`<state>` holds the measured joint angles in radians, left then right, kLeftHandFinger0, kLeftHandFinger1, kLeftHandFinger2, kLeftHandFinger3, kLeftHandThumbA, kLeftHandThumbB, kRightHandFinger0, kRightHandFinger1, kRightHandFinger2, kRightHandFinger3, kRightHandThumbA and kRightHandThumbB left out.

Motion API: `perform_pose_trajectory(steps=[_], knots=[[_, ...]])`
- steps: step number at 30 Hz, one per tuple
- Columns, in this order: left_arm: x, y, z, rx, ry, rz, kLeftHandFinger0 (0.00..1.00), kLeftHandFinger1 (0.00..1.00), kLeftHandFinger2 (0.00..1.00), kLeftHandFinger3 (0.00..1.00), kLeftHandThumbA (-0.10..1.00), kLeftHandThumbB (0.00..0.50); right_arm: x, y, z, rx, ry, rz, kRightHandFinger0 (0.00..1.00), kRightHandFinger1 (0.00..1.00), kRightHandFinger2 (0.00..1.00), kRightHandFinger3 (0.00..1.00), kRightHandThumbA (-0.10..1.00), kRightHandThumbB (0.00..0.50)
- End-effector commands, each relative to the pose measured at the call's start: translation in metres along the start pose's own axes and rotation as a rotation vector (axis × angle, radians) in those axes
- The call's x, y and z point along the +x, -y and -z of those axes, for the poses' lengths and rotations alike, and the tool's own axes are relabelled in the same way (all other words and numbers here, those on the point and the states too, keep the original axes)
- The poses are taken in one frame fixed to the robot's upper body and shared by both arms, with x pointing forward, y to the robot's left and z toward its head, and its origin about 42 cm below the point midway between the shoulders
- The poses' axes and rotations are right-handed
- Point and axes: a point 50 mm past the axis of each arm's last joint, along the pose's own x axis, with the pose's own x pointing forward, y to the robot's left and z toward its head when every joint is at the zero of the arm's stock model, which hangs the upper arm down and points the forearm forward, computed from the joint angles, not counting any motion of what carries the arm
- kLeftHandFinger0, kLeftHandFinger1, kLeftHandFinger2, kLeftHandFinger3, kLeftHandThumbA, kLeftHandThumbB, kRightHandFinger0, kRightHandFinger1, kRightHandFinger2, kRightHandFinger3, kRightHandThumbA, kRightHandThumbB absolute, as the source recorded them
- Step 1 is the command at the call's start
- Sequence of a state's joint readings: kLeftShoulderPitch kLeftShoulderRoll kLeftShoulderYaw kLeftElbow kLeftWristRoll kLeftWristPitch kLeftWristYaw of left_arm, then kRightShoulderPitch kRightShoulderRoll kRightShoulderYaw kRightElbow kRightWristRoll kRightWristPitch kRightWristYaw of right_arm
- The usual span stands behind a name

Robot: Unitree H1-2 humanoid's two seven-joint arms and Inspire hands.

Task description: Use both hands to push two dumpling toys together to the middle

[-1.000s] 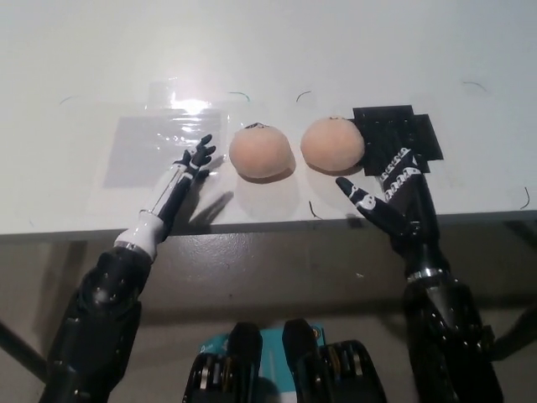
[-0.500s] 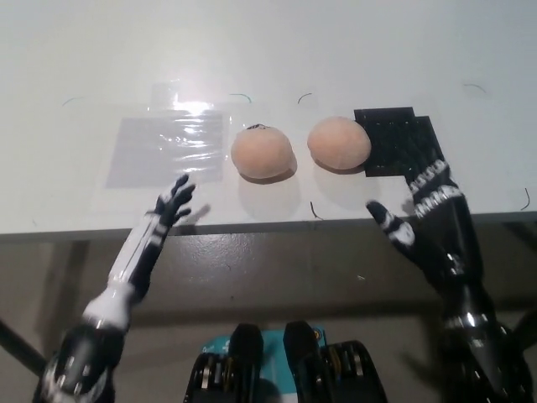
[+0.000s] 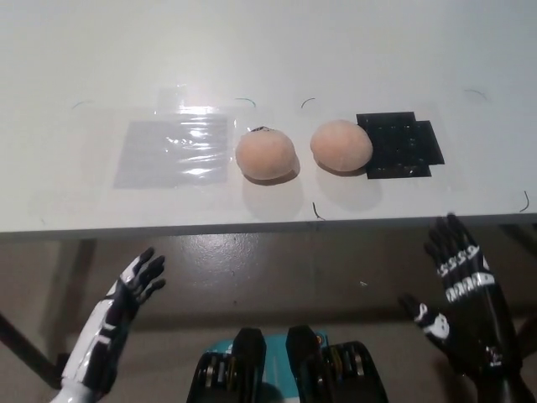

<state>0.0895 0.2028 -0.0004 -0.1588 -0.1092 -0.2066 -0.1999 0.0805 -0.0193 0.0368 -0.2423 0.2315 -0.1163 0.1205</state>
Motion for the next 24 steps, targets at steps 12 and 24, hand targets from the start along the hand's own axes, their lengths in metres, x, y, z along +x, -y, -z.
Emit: perform_pose_trajectory(steps=[12,24], knots=[[-0.018,-0.033,0.045,0.069,-0.047,-0.057,1.0,1.0,1.0,1.0,1.0,0.234,-0.007,0.033,0.036,-0.056,-0.009,0.036,1.0,1.0,1.0,1.0,1.0,0.27],[-0.031,-0.048,0.067,0.142,-0.117,-0.109,1.0,1.0,1.0,1.0,1.0,0.222,-0.013,0.047,0.05,-0.041,-0.04,0.081,1.0,1.0,1.0,1.0,1.0,0.271]])
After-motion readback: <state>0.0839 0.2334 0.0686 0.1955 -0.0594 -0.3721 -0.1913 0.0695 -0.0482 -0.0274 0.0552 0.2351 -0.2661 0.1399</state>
